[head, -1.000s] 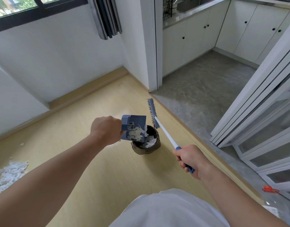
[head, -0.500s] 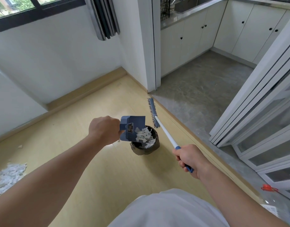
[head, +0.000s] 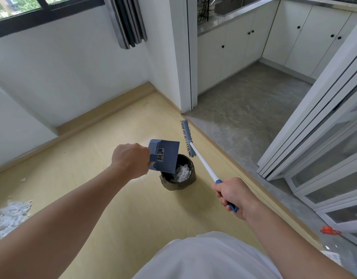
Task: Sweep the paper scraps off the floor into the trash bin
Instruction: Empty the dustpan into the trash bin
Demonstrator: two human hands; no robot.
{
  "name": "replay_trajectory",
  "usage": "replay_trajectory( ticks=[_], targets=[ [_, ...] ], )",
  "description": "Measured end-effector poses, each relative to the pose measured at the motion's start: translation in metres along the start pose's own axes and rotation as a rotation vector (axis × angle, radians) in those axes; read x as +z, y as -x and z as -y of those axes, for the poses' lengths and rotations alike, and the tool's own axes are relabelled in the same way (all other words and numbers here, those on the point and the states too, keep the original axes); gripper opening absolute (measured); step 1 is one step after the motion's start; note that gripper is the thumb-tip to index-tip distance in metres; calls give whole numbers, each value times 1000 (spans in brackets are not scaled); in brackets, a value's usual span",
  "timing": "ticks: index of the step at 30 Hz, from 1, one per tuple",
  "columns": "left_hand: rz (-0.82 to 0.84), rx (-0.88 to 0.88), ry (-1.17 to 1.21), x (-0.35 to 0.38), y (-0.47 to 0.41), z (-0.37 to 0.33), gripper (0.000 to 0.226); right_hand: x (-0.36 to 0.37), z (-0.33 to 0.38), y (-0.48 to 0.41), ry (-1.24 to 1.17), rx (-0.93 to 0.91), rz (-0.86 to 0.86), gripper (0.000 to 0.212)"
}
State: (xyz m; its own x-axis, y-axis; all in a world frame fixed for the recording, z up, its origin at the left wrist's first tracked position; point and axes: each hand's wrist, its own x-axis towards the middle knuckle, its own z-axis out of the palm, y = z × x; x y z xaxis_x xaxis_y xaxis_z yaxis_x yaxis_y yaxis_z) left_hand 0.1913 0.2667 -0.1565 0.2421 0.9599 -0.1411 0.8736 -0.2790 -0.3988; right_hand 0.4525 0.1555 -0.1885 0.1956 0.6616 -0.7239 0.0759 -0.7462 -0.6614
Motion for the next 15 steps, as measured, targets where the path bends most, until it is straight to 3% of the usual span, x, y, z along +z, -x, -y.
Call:
replay_trajectory(
  ticks=[7, 11, 15],
  targets=[
    [-11, -44, 60, -4, 1, 3, 36, 2, -1, -1, 12, 5, -2, 16],
    [-23, -234, 225, -3, 3, 24, 42, 12, 0, -1, 23, 4, -6, 16],
    [-30, -557, 533, 19, 22, 68, 45, 33, 1, 3, 88, -43, 22, 15]
  ],
)
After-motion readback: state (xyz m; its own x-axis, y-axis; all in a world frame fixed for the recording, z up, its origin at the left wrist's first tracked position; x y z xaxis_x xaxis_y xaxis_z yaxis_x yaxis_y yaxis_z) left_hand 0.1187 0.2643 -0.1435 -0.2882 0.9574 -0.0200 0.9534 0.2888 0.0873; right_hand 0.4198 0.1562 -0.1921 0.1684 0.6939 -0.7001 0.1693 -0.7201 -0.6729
